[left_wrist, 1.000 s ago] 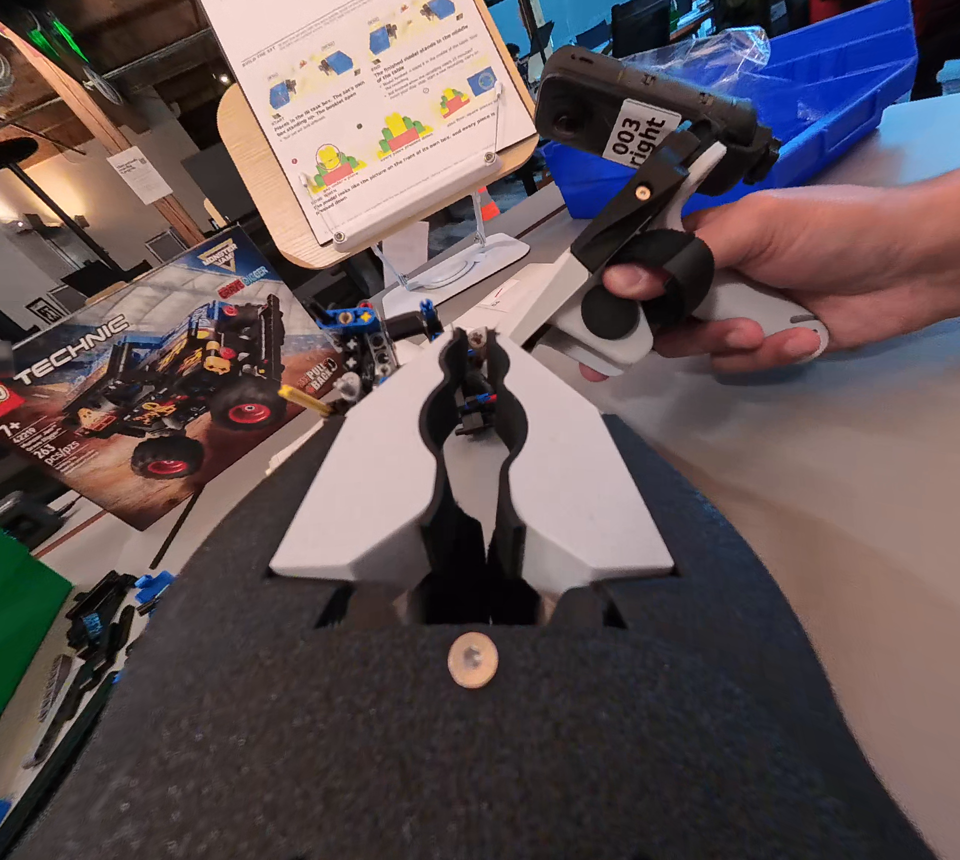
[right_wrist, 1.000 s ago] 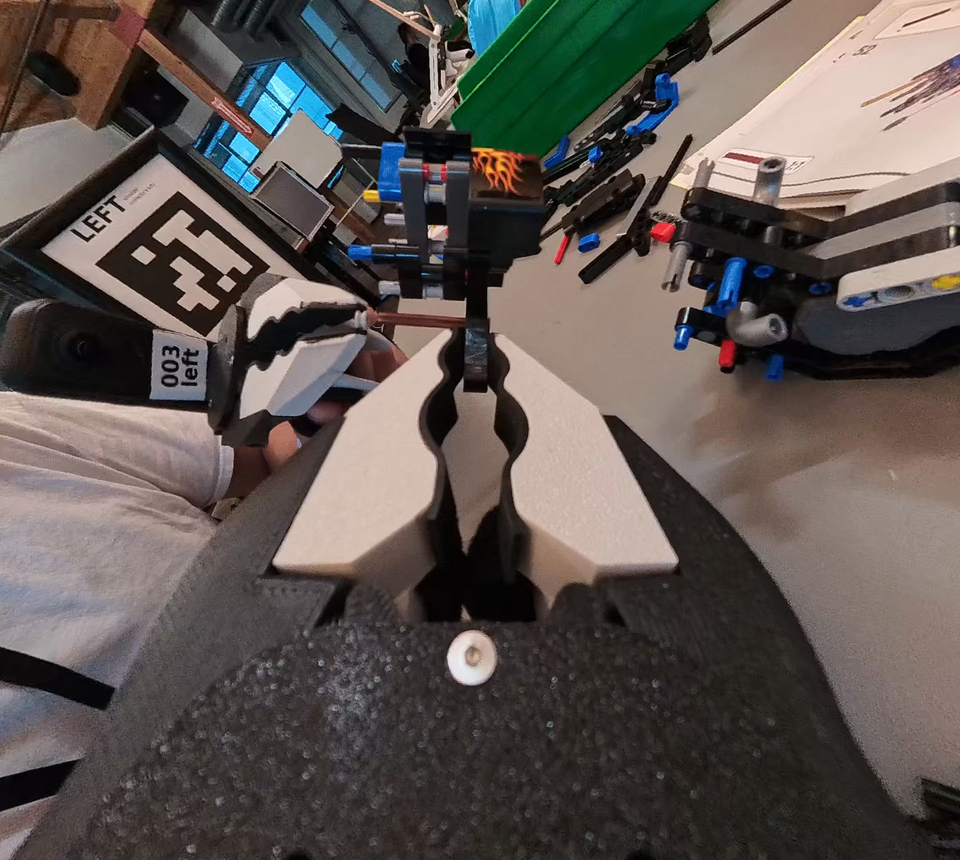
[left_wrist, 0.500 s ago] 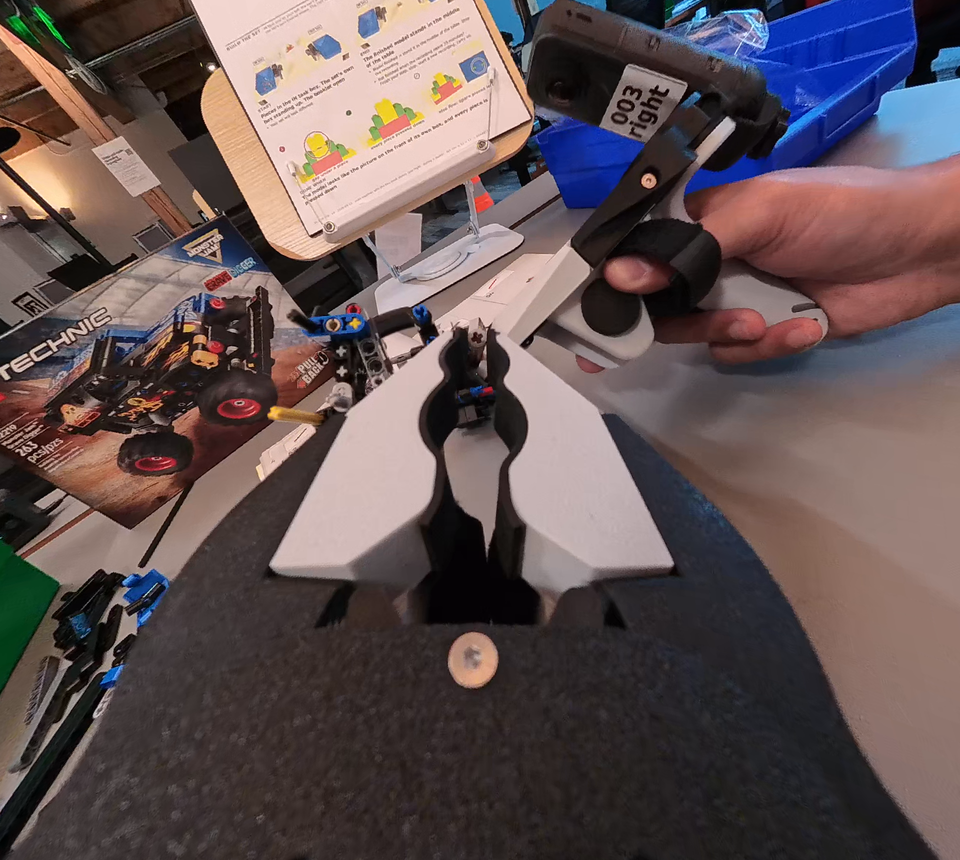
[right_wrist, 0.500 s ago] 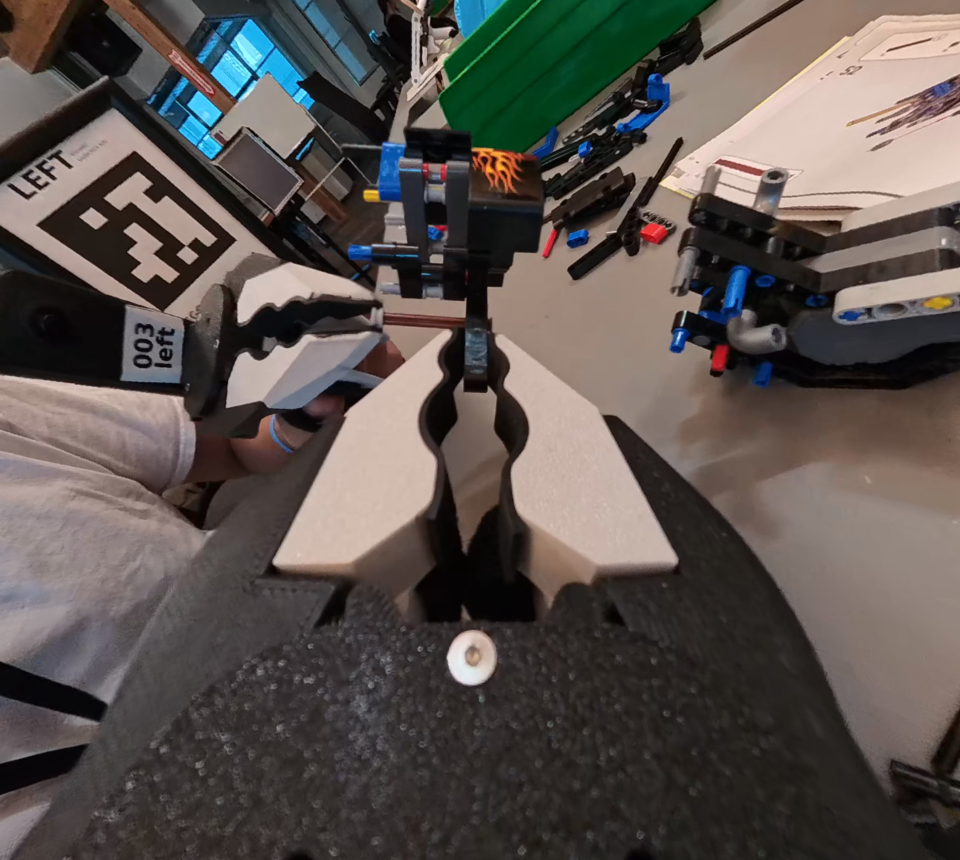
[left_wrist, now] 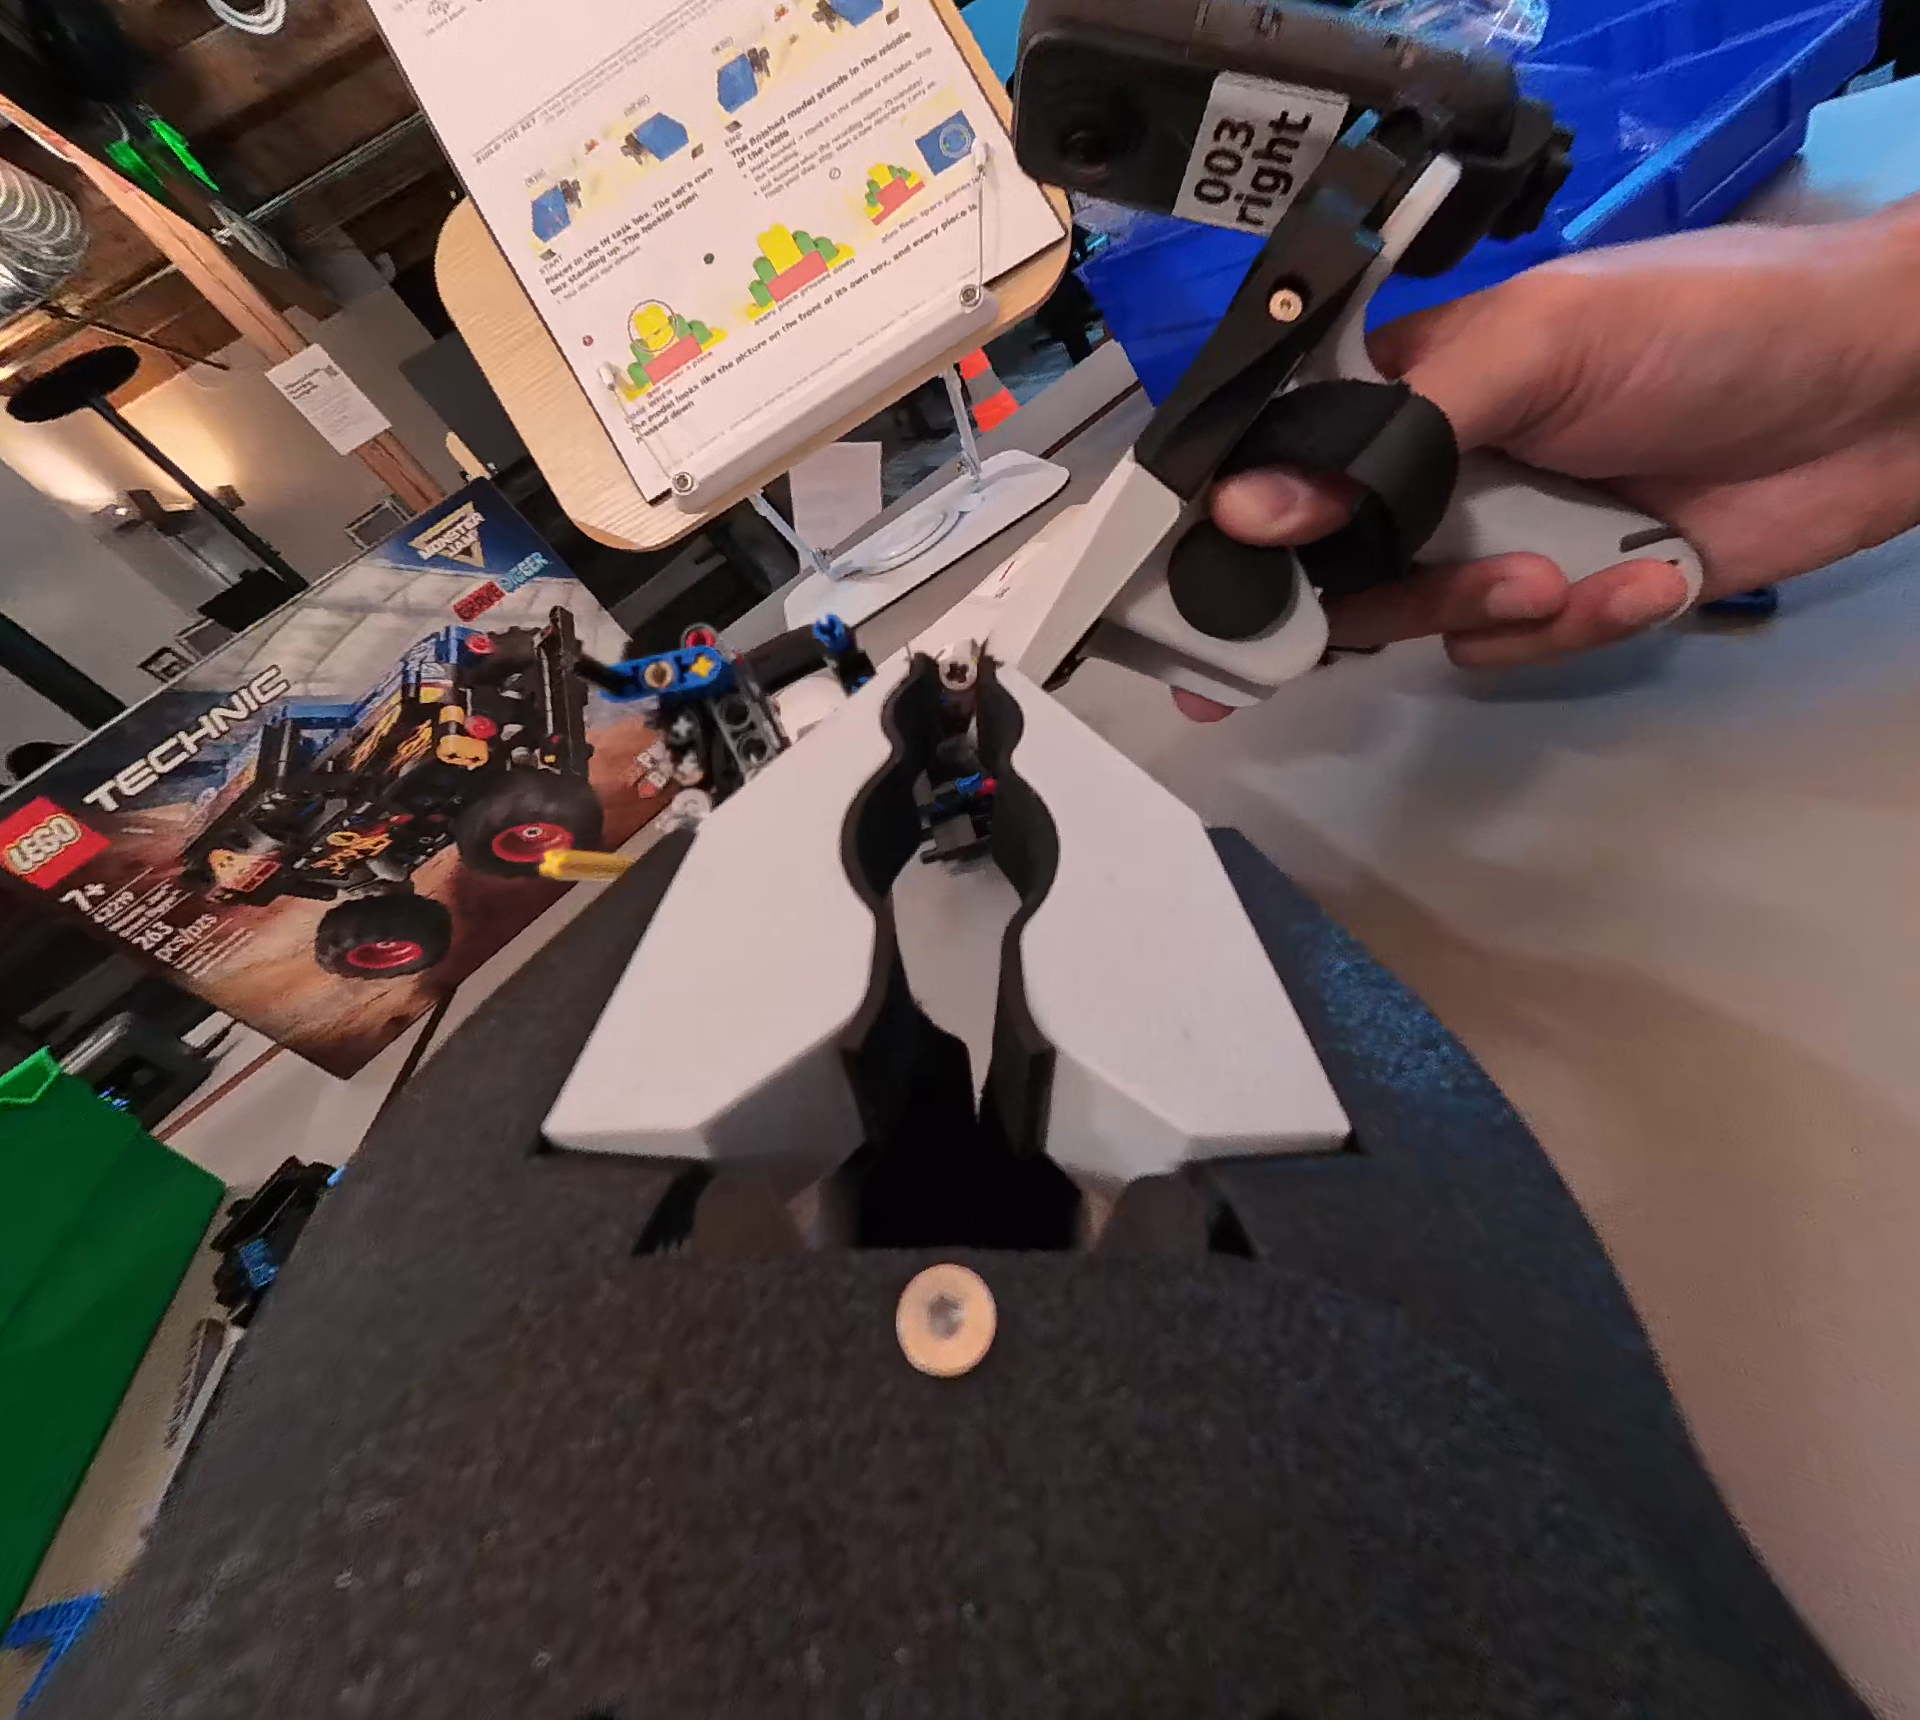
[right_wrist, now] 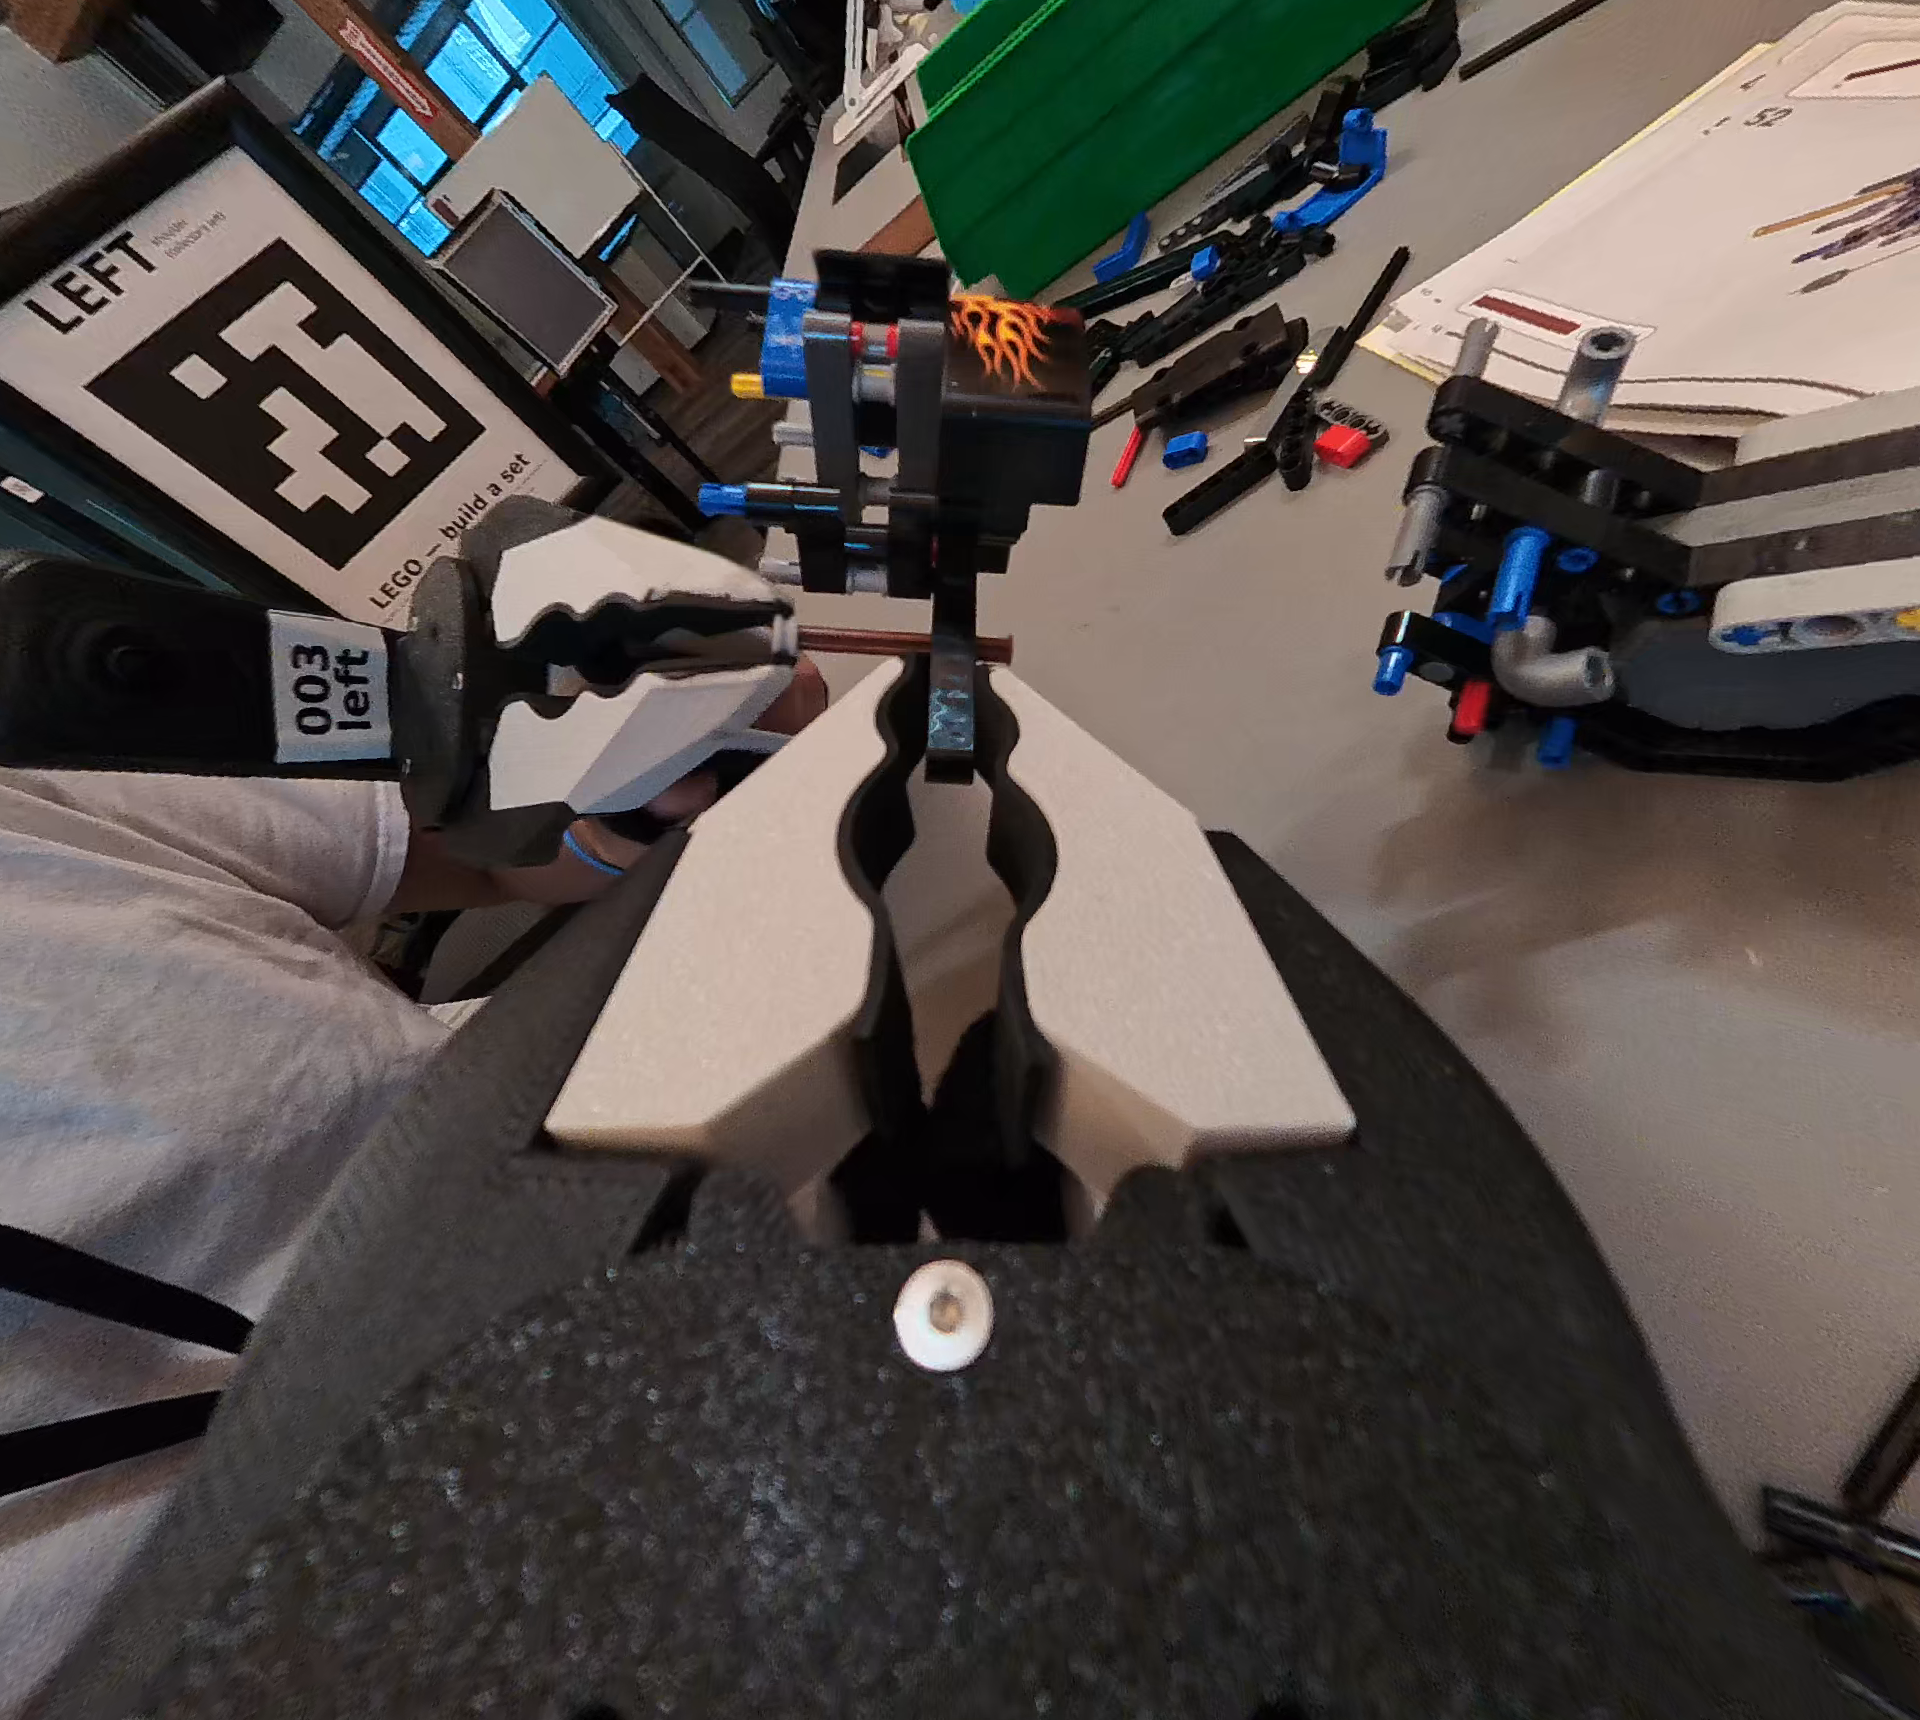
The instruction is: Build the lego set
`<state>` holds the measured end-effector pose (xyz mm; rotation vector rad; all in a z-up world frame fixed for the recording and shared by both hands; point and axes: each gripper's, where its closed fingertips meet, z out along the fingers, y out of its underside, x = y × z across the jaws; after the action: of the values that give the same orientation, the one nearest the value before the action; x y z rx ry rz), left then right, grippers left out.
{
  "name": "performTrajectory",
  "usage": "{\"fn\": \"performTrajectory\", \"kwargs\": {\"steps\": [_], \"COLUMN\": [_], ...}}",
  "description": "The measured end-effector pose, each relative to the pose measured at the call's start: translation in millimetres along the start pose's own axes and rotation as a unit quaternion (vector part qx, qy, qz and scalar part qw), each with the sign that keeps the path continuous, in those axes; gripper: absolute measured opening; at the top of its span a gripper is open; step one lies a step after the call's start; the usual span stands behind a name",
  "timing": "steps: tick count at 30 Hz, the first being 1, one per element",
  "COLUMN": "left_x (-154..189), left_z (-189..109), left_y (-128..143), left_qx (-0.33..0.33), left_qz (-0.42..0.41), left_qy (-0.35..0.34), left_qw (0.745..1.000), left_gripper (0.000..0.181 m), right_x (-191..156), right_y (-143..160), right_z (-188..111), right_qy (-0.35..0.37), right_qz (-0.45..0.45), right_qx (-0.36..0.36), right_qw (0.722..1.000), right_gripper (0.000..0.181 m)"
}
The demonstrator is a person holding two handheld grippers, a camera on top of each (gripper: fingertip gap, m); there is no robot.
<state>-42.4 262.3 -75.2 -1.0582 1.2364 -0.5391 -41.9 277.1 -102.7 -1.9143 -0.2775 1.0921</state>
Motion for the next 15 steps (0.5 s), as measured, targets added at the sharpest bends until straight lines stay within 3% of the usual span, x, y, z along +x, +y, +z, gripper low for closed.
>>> {"fn": "performTrajectory", "kwargs": {"steps": [6,15], "left_x": [1.3,4.1], "left_z": [1.8,-3.4], "left_y": [4.2,-4.6], "left_qx": [-0.013,0.019], "left_qz": [0.022,-0.013], "left_qy": [-0.01,0.017], "left_qw": [1.0,1.0], "left_gripper": [0.005,0.005], "right_x": [2.4,-5.5], "right_y": [1.3,1.0], "right_z": [-0.4,-1.5], "right_qy": [0.023,-0.008], "right_qz": [-0.011,-0.035], "right_qx": [-0.007,-0.001], "right_qw": [1.0,0.999], "right_gripper": [0.007,0.007]}}
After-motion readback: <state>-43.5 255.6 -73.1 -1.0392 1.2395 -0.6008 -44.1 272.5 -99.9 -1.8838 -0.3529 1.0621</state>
